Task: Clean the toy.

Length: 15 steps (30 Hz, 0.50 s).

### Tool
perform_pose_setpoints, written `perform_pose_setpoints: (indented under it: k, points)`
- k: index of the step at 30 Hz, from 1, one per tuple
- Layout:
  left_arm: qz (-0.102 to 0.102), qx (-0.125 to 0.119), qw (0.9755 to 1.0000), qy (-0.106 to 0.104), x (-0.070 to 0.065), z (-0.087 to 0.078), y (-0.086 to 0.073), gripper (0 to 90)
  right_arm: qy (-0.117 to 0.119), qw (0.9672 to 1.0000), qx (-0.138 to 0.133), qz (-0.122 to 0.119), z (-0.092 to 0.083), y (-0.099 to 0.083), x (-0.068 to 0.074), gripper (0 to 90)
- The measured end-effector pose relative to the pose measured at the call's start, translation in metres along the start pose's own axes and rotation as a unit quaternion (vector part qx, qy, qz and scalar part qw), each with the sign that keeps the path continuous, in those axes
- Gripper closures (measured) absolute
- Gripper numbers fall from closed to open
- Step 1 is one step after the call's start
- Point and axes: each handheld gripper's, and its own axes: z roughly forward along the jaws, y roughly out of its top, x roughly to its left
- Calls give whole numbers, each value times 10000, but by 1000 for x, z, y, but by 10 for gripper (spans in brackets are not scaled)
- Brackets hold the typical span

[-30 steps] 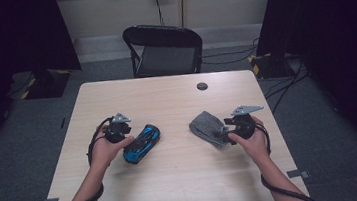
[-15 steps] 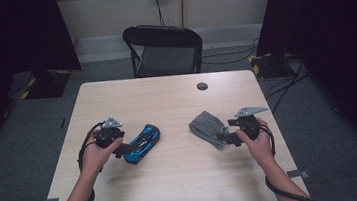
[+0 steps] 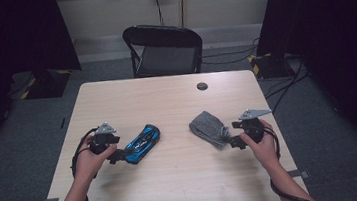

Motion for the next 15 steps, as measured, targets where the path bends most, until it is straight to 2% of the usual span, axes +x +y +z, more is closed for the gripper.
perform_pose_setpoints:
  k: [10, 15]
  points:
    - [-72, -6, 10000, 8, 1, -5, -14, 173, -68, 10000, 18, 2, -11, -11, -3, 172]
    - [-32, -20, 10000, -28, 0, -7, -22, 172, -101, 9999, 50, 33, -16, -17, -6, 173]
